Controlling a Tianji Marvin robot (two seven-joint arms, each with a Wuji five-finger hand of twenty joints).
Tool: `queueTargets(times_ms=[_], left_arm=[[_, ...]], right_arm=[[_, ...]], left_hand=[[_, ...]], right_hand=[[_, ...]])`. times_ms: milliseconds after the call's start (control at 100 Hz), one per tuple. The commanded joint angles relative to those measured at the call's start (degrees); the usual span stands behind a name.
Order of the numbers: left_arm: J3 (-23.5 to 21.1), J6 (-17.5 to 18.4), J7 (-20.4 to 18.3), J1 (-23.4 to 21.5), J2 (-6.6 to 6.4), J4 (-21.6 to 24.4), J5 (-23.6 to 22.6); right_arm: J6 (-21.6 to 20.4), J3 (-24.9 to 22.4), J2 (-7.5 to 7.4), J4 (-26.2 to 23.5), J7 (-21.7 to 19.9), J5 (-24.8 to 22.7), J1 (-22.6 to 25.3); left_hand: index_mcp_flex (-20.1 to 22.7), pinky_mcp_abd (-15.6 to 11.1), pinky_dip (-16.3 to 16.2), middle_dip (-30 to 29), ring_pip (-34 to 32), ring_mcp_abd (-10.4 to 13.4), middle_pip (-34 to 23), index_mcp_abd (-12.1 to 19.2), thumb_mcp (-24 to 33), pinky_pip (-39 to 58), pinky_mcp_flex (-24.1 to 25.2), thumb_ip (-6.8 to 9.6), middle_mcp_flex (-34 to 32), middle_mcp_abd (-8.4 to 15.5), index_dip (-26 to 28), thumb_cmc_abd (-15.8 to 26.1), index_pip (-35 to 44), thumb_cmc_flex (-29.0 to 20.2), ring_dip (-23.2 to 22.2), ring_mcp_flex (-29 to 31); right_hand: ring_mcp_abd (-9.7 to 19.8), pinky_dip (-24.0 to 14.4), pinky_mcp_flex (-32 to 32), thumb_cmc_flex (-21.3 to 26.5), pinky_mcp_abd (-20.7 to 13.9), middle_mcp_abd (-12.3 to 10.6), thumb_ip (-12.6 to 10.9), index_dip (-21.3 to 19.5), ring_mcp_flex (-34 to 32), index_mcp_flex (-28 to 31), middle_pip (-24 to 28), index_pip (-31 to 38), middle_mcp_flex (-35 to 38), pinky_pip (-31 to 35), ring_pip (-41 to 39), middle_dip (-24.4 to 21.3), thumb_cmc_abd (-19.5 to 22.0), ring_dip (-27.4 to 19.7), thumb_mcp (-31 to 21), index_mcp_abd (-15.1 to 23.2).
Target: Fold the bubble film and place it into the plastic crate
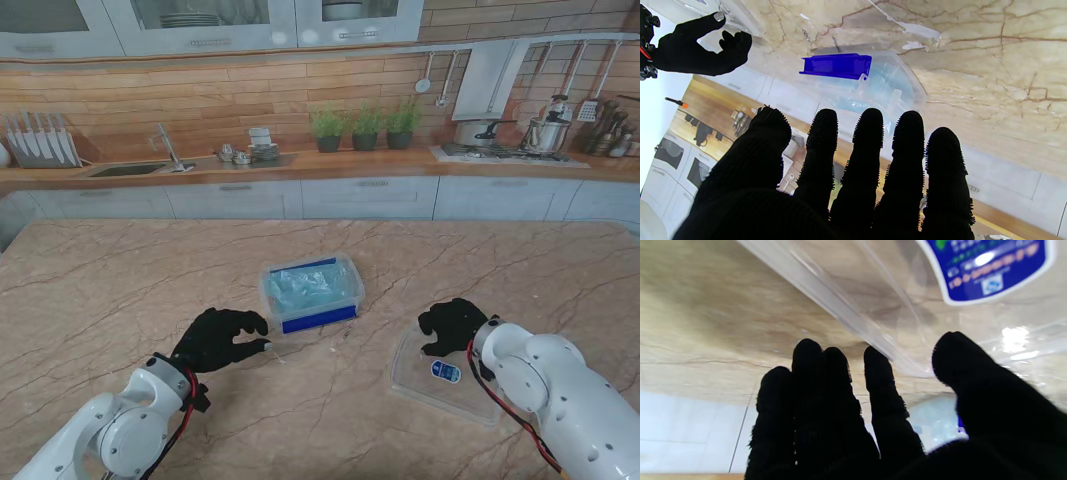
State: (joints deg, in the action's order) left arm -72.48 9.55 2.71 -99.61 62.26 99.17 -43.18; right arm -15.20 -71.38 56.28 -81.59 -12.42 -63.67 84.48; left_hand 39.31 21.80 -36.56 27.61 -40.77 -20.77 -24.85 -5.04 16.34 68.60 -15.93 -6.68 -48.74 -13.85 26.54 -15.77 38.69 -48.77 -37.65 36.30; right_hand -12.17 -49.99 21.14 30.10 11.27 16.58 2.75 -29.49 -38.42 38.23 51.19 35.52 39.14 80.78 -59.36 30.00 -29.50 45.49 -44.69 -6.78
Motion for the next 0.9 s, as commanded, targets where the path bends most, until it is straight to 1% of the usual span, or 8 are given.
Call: queueTargets(times_ms=[0, 250, 400, 450, 670, 830, 880, 890], left_arm=[[0.47, -0.29, -1.07, -0.13, -0.06, 0.43, 0.17], [1.74, -1.94, -3.92, 0.04, -0.52, 2.04, -0.10], [2.46, -2.42, -4.88, 0.21, -0.63, 2.29, 0.39], [2.67, -2.58, -5.54, 0.33, -0.73, 2.39, 0.52], [3.88, -3.99, -5.64, 1.07, -0.64, 1.93, 1.19], [5.34, -7.41, -5.66, 1.45, -0.43, 2.33, 2.34], [5.92, -8.83, -6.06, 1.71, -0.39, 2.46, 3.00], [6.05, -9.07, -6.13, 1.78, -0.37, 2.46, 3.19]], right_arm=[[-0.32, 1.24, 0.64, -0.96, -1.23, 0.03, 1.28], [-1.09, 4.51, 0.71, -2.34, -2.77, 2.00, -0.68], [-1.64, 4.94, 0.93, -2.91, -1.14, 1.90, -1.23], [-1.79, 4.61, 1.10, -3.30, 0.05, 1.96, -1.06], [-3.45, 0.88, 1.85, -6.13, 6.34, 0.75, 1.20], [-2.45, -3.63, 2.34, -9.78, 6.59, 1.67, 3.93], [-1.75, -5.23, 2.41, -10.97, 6.03, 1.75, 4.87], [-1.60, -5.53, 2.42, -11.18, 5.92, 1.75, 5.05]], left_hand=[[1.20, 1.54, -1.23, 0.83, -1.21, -1.58, -0.64, -0.72, -1.33, 2.16, 0.42, 1.84, -0.57, -1.01, 0.89, 2.61, -0.80, -1.57, -0.93, 0.22], [1.24, 1.60, -1.48, 0.98, -1.51, -1.75, -0.80, -0.89, -2.57, 2.46, 0.46, 2.06, -0.62, -1.15, 1.27, 3.14, -0.48, -2.02, -1.03, 0.29], [1.27, 1.71, -1.63, 1.01, -1.67, -1.95, -0.84, -1.15, -3.12, 2.66, 0.49, 2.15, -0.73, -1.29, 1.20, 3.51, -0.60, -2.17, -1.09, 0.25], [1.25, 1.66, -1.70, 1.04, -1.75, -2.02, -0.87, -1.10, -3.38, 2.75, 0.56, 2.19, -0.71, -1.36, 1.20, 3.64, -0.64, -2.21, -1.12, 0.20], [1.98, 2.04, -2.39, 1.26, -2.87, -2.80, -1.62, -1.87, -4.40, 4.07, -0.39, 2.39, -1.97, -2.02, 1.26, 4.22, -0.28, -2.57, -1.41, 1.47], [2.76, 2.97, -3.05, 0.70, -3.28, -3.91, -1.56, -2.91, -5.47, 5.15, -1.34, 2.57, -3.35, -3.03, 0.56, 6.09, -0.58, -1.75, -0.84, 2.67], [3.23, 3.37, -3.69, -0.23, -4.10, -4.32, -1.73, -3.60, -9.38, 5.15, -1.35, 3.35, -3.67, -3.30, 0.32, 8.92, -0.90, -2.13, 0.63, 2.72], [3.51, 3.55, -4.01, -0.06, -4.26, -4.56, -1.76, -3.88, -12.64, 5.31, -1.44, 3.79, -3.82, -3.42, 0.71, 10.42, -1.23, -3.32, 0.51, 2.78]], right_hand=[[-0.44, 0.18, -1.05, 0.71, -2.48, 0.25, -0.08, 0.73, -1.58, 1.87, -0.10, -0.89, 0.46, -0.68, 0.47, 0.24, -2.02, -0.29, 0.42, 9.05], [-1.13, 0.04, -1.16, -0.85, -2.47, 0.64, -0.56, 0.41, -1.38, 1.92, -0.68, -1.60, 0.42, -0.82, 0.89, 0.07, -0.87, -0.27, 2.41, 8.96], [-1.16, 0.14, -2.06, -1.41, -2.08, 0.60, -1.10, -0.07, -0.49, 1.51, -2.31, -2.31, -0.34, -2.15, 2.84, -0.40, 0.47, -0.87, 4.67, 9.18], [-1.06, 0.71, -3.07, -1.39, -1.25, 0.44, -1.26, -0.31, -0.16, 1.26, -3.34, -2.64, -0.64, -4.27, 4.42, -0.87, 0.75, -1.61, 5.22, 9.29], [0.55, 9.61, -9.06, -3.28, 6.21, -1.44, -1.63, -0.53, 0.71, -1.55, -9.88, -3.72, -1.89, -24.26, 15.28, -4.49, 4.79, -7.06, 8.65, 10.77], [0.51, 10.46, -9.44, -2.87, 7.36, -1.72, -1.95, -0.21, 0.31, -1.70, -11.63, -4.04, -1.48, -28.65, 18.67, -5.36, 6.59, -8.33, 11.45, 10.49], [0.33, 10.25, -9.26, -2.63, 7.28, -1.72, -2.01, -0.14, 0.27, -1.66, -12.00, -4.22, -1.30, -28.92, 19.29, -5.54, 7.25, -8.49, 12.48, 10.26], [0.30, 10.16, -9.22, -2.48, 7.27, -1.70, -2.05, -0.14, 0.24, -1.55, -12.11, -4.23, -1.20, -29.01, 19.44, -5.60, 7.41, -8.52, 12.84, 10.25]])
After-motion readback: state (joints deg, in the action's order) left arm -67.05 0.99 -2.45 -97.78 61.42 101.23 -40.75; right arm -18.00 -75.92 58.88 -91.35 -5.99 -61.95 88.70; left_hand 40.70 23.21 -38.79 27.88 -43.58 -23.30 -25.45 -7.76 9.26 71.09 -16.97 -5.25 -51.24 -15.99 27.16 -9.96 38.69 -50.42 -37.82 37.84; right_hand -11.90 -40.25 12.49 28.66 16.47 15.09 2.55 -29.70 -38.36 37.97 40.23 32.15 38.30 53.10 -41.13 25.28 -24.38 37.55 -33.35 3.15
